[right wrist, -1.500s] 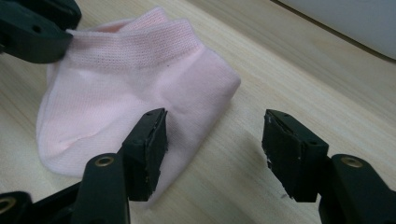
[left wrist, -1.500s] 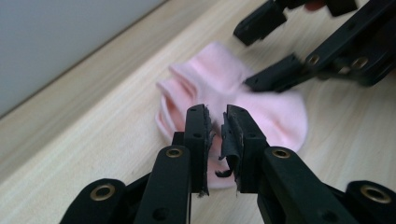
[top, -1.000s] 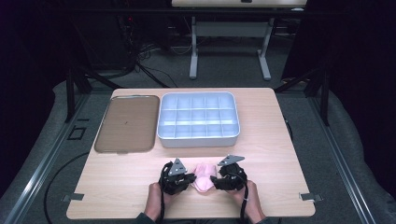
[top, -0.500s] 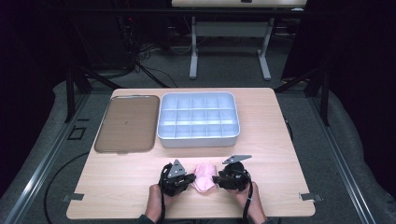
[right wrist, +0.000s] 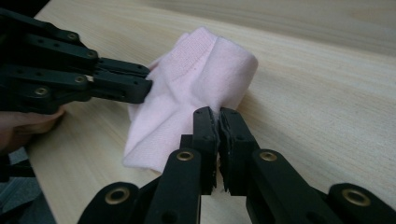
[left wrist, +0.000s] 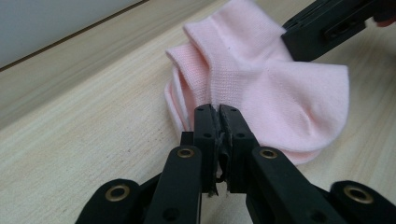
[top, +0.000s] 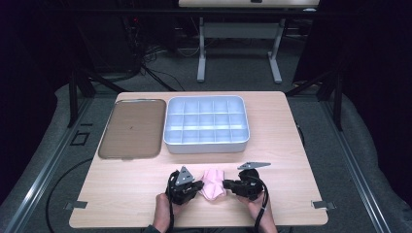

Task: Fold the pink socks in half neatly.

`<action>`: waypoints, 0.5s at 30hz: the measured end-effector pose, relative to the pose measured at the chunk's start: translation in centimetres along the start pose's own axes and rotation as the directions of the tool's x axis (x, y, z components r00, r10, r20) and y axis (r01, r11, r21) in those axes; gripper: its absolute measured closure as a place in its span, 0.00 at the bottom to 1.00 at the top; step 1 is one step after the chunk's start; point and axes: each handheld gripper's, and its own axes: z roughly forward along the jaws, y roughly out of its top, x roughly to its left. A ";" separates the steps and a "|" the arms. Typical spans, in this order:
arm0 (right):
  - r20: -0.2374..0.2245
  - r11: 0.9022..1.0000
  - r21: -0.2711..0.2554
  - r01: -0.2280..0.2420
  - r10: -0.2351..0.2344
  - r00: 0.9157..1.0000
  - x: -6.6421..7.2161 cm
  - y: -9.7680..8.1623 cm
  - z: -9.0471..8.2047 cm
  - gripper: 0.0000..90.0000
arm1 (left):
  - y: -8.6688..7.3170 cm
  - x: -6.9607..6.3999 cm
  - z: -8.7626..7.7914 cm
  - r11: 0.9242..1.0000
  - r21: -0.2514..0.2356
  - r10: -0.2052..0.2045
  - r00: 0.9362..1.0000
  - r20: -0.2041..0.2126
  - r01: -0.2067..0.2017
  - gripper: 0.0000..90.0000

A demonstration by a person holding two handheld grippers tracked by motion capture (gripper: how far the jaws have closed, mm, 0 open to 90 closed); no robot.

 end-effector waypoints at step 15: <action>0.006 0.997 -0.033 0.077 -0.077 0.997 1.7 1.6 -1.1 0.96 | 0.7 -0.5 0.8 1.000 0.013 0.004 1.000 0.016 -0.004 0.96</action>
